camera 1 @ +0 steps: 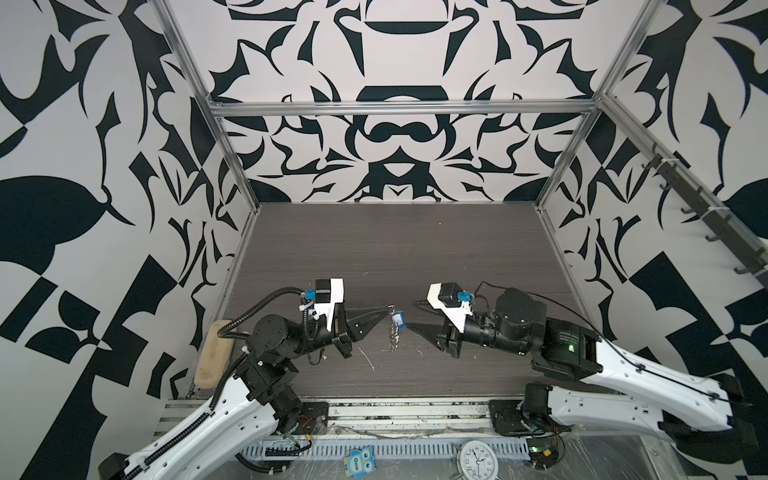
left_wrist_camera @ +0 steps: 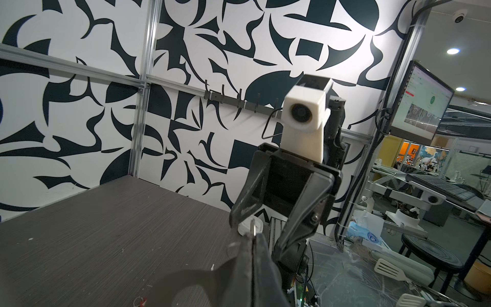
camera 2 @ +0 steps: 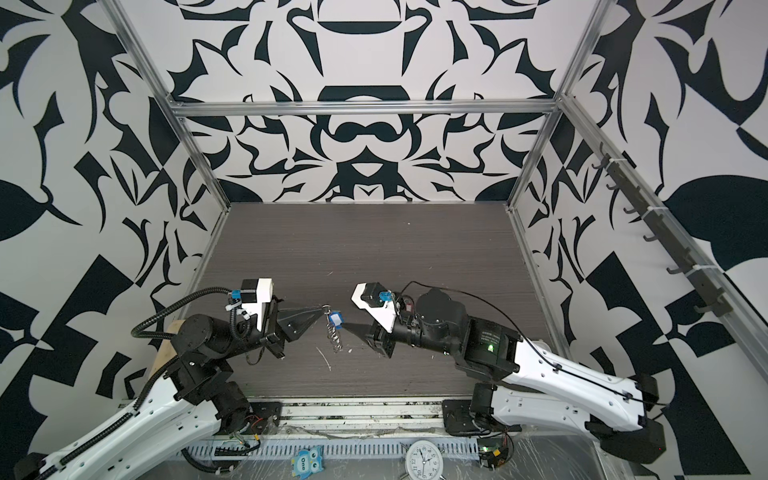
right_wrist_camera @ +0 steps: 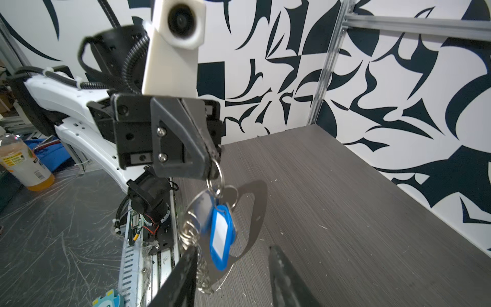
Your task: Remove the keys from the keyring
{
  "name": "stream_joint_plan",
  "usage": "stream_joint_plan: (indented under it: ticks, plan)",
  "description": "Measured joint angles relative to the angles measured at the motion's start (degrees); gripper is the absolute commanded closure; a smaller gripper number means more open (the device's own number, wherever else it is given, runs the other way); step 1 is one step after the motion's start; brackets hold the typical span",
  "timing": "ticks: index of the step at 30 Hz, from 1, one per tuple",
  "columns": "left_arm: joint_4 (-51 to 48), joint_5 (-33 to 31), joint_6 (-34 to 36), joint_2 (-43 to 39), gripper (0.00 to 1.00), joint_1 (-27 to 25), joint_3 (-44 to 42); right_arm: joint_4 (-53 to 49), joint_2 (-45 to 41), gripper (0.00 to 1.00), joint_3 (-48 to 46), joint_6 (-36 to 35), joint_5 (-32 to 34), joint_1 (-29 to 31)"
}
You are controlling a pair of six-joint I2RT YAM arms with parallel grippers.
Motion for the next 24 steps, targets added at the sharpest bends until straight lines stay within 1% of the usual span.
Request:
stream_joint_plan:
  ticks: [5, 8, 12, 14, 17, 18, 19, 24]
  plan:
    - [0.79, 0.96, -0.04, 0.90, 1.00, 0.00, 0.28, 2.78, 2.38, 0.55, 2.08, -0.07, -1.79, 0.00]
    - [0.90, 1.42, -0.11, 1.01, 1.00, 0.00, 0.28, 3.87, 4.04, 0.60, 2.56, -0.11, -2.91, 0.00]
    - [1.01, 1.53, -0.15, 0.87, 1.00, 0.00, 0.28, 4.33, 5.38, 0.73, 2.64, 0.13, -4.17, 0.00]
    - [1.03, 1.46, -0.15, 0.76, 1.00, 0.00, 0.28, 4.52, 5.46, 0.77, 2.64, 0.28, -4.61, 0.00]
    - [1.01, 1.57, -0.15, 0.50, 1.00, 0.00, 0.28, 5.27, 5.44, 0.91, 2.64, 0.66, -4.87, 0.00]
    - [1.03, 1.70, -0.15, 0.50, 1.00, 0.00, 0.28, 5.70, 5.44, 0.98, 2.67, 0.81, -4.92, -0.02]
    - [1.16, 1.66, -0.02, 0.50, 1.00, 0.00, 0.28, 5.75, 5.44, 1.00, 2.69, 1.14, -5.03, -0.04]
    - [1.44, 1.81, 0.02, 0.59, 1.00, 0.02, 0.33, 5.84, 5.35, 1.00, 2.75, 1.81, -5.51, -0.07]
